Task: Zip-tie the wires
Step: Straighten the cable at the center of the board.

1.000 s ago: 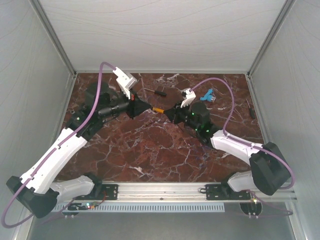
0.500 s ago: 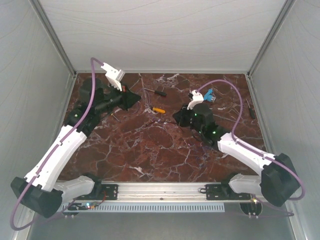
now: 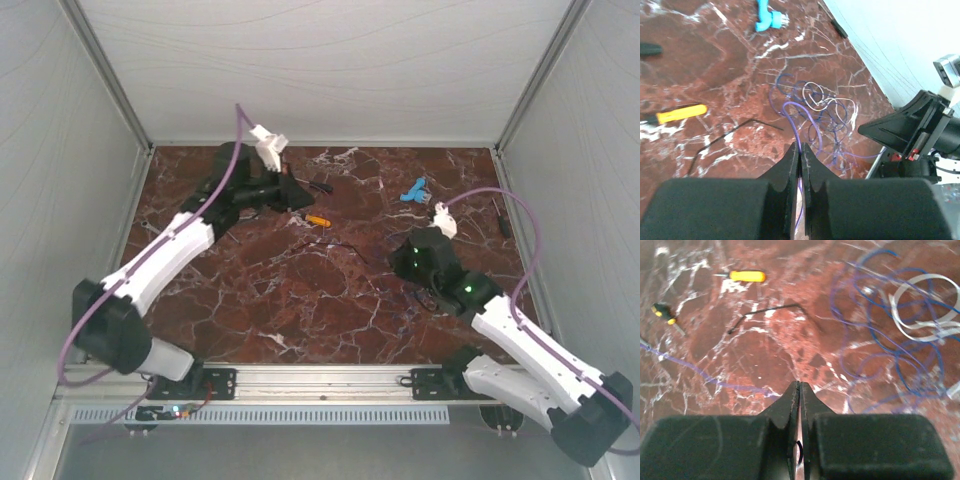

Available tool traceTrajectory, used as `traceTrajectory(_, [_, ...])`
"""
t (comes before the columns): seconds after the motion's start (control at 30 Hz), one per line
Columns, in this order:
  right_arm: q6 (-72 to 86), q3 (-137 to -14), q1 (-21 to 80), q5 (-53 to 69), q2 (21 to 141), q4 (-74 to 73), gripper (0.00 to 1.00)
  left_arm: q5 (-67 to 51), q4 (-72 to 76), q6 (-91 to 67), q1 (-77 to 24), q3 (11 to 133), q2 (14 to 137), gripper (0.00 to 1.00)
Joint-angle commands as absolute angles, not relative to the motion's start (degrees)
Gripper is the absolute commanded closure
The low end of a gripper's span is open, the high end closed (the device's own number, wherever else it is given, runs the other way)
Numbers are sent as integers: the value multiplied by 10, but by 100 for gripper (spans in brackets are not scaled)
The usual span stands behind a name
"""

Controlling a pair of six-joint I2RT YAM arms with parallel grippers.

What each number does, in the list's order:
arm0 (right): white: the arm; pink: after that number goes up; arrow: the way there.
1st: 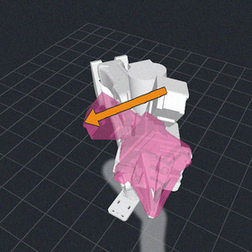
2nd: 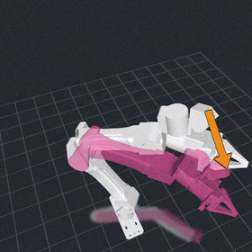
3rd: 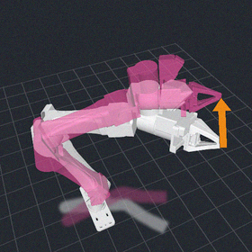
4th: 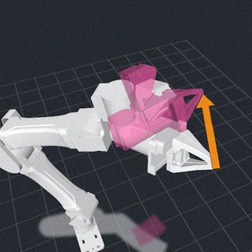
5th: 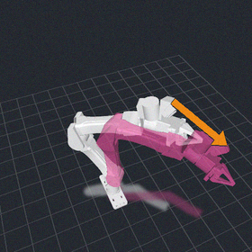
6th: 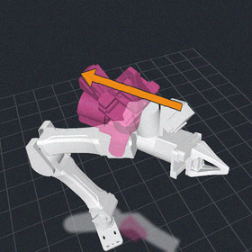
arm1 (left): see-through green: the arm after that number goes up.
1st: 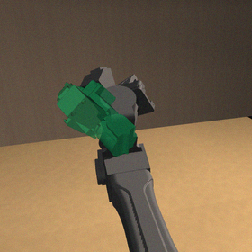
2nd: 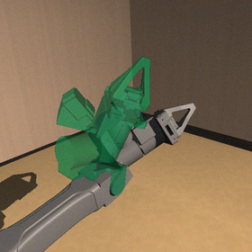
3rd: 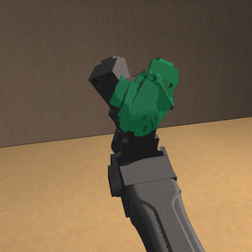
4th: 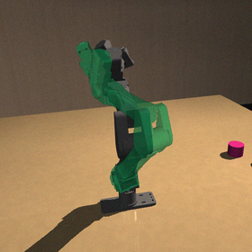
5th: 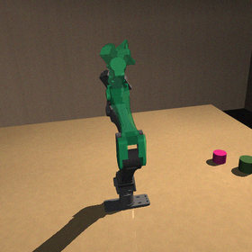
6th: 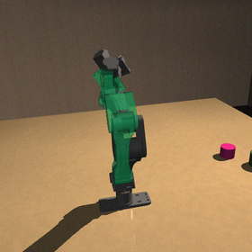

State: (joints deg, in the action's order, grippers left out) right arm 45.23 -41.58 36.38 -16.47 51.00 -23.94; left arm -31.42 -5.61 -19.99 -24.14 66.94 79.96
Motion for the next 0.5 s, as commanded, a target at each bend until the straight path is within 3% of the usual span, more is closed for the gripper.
traceTrajectory(0.0, [556,-411,357,-257,467,-388,100,-322,-21,-227,-288,763,878,100])
traceTrajectory(0.47, [710,-455,306,-380,434,-594,100,-337,-67,-250,-371,1051,1188,100])
